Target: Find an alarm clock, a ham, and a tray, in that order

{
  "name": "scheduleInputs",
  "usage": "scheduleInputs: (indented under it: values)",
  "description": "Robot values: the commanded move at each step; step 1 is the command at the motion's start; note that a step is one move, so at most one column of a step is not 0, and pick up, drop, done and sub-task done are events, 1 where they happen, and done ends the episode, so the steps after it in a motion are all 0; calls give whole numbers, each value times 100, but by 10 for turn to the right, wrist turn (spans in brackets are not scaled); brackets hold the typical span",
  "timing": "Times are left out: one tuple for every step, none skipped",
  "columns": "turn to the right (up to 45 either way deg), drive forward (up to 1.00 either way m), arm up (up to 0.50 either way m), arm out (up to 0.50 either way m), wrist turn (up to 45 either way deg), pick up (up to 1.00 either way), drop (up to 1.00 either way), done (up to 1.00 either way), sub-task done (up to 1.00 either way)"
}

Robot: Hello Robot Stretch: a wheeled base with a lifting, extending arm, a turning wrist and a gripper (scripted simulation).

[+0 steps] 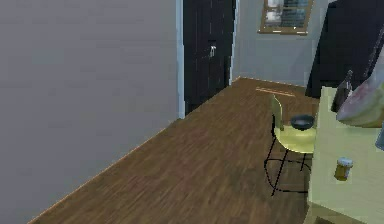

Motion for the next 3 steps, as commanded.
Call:
scheduleInputs:
  values:
    - [0,60,0,0,0,0,0,0,0]
    - [30,0,0,0,0,0,0,0,0]
    - [0,25,0,0,0,0,0,0,0]
